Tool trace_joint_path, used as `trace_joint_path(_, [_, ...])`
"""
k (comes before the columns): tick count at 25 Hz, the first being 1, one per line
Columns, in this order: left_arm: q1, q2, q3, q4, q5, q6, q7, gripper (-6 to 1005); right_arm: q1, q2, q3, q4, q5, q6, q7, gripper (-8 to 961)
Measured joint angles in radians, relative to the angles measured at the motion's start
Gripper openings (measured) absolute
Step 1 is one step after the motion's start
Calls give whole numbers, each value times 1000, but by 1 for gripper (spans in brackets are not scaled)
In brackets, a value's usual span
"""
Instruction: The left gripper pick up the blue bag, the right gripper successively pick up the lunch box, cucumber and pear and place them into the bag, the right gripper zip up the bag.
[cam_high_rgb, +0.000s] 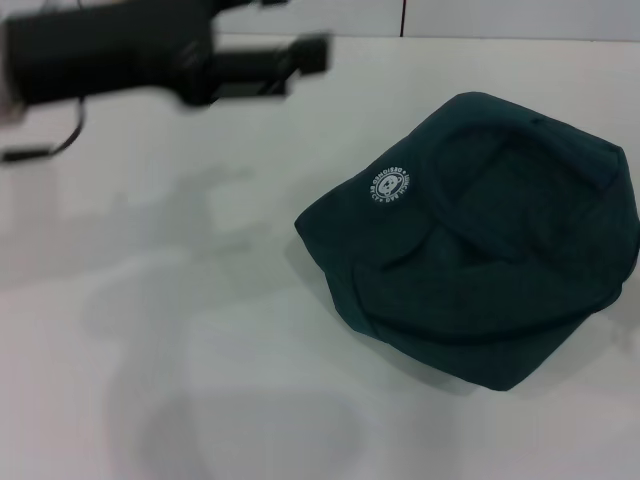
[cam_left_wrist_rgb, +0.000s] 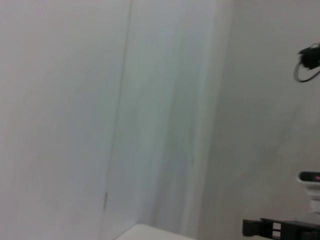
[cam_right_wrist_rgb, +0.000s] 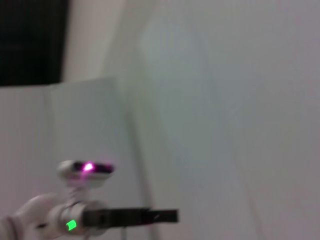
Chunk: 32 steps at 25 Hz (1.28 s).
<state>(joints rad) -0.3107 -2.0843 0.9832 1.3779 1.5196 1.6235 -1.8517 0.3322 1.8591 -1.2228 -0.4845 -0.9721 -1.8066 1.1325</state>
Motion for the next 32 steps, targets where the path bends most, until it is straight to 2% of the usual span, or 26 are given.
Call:
trace_joint_path(3, [23, 4, -89, -114, -2, 143, 137, 892, -17, -4, 1, -50, -97, -45, -15, 874])
trace_joint_path(6, [64, 5, -119, -203, 45, 217, 280, 892, -29, 4, 2, -74, -207, -80, -52, 874])
trace_joint_path(11, [118, 0, -119, -364, 151, 229, 473, 891, -50, 21, 2, -60, -350, -85, -109, 874])
trace_joint_path(16, [125, 1, -146, -501, 270, 213, 585, 889, -102, 42, 2, -16, -397, -35, -194, 874])
trace_joint_path(19, [123, 2, -166, -576, 338, 176, 646, 889, -108, 44, 2, 47, -422, -8, -246, 875])
trace_joint_path(22, [123, 5, -172, -647, 345, 161, 727, 888, -110, 48, 2, 110, -434, 40, -291, 875])
trace_joint_path(26, [136, 3, -185, -664, 349, 170, 759, 887, -110, 60, -4, 145, -436, 109, -319, 875])
trace_joint_path(32, [141, 6, -189, -667, 355, 196, 792, 888, -121, 68, 1, 145, -440, 115, -337, 875])
